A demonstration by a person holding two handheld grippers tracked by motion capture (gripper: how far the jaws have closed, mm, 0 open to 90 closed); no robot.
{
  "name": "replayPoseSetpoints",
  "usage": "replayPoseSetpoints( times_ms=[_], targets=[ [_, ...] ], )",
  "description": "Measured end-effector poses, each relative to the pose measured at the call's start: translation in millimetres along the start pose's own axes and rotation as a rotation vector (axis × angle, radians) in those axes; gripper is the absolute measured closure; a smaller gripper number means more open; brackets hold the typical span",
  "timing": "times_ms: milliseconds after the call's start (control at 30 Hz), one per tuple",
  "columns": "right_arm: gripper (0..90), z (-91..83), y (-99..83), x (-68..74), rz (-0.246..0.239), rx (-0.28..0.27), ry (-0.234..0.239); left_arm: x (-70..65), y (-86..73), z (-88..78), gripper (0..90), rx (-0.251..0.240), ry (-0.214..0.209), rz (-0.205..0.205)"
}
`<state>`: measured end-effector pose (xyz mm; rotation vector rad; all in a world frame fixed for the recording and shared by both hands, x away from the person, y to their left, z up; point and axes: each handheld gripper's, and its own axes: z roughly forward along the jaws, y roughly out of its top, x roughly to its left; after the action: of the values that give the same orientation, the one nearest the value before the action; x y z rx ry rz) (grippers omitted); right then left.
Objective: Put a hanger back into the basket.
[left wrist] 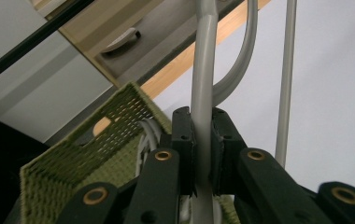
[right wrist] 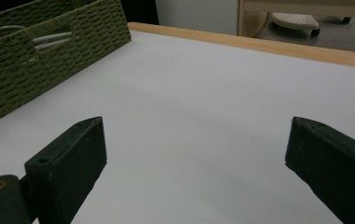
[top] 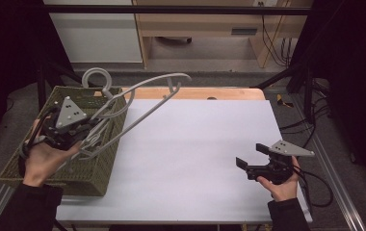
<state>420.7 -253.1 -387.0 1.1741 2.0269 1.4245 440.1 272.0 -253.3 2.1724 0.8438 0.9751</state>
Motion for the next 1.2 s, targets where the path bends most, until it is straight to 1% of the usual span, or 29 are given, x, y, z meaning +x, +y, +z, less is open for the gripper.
replayPoseSetpoints(
  times_ms=[33,67,167,200,367,533,633,733,800,900,967,1033,1100,1200],
  targets=[
    [5.5,-0.2,-0.1,-0.2,-0.004,0.001,0.001,3.3,-2.1,-0.9,82.0,0.002,0.003,-0.008],
    [5.4,-0.2,0.0,-0.2,-0.004,0.002,0.002,6.5,-4.5,-2.0,82.0,0.011,0.012,-0.017],
    [5.2,0.2,0.0,0.2,0.000,0.001,0.000,17.1,-11.9,-1.9,82.0,0.015,0.035,-0.036],
    [5.1,0.0,0.0,0.2,-0.001,0.001,0.001,20.3,-14.7,-1.0,82.0,0.017,0.041,-0.048],
    [5.0,-0.2,0.2,0.1,-0.001,0.000,0.000,37.1,-29.9,3.8,82.0,0.059,0.088,-0.058],
    [5.0,-0.4,0.3,0.3,-0.003,0.002,0.005,50.7,-45.6,8.6,82.0,0.081,0.135,-0.077],
    [4.8,-0.4,0.3,0.2,-0.006,0.002,0.002,57.2,-52.4,10.6,82.0,0.096,0.149,-0.077],
    [4.7,0.2,0.2,0.6,-0.003,0.003,0.000,62.3,-57.2,13.3,82.0,0.120,0.178,-0.065],
    [4.7,0.4,0.1,0.8,-0.005,0.004,0.001,65.5,-60.4,15.4,82.0,0.130,0.188,-0.066],
    [4.7,0.0,0.3,0.6,-0.004,0.003,-0.001,68.6,-65.8,18.1,82.0,0.145,0.194,-0.065],
    [4.7,-0.2,0.3,0.6,-0.003,0.004,0.000,70.7,-69.8,19.6,82.0,0.158,0.203,-0.058],
    [4.7,0.1,0.4,0.8,0.002,0.003,0.007,72.4,-74.4,21.3,82.0,0.162,0.210,-0.061],
    [4.6,0.3,0.4,0.8,-0.005,0.005,0.007,74.1,-79.1,22.6,82.0,0.172,0.217,-0.056],
    [4.6,0.5,0.3,0.9,-0.005,0.004,0.004,76.5,-86.6,25.1,82.0,0.192,0.242,-0.049]
  ],
)
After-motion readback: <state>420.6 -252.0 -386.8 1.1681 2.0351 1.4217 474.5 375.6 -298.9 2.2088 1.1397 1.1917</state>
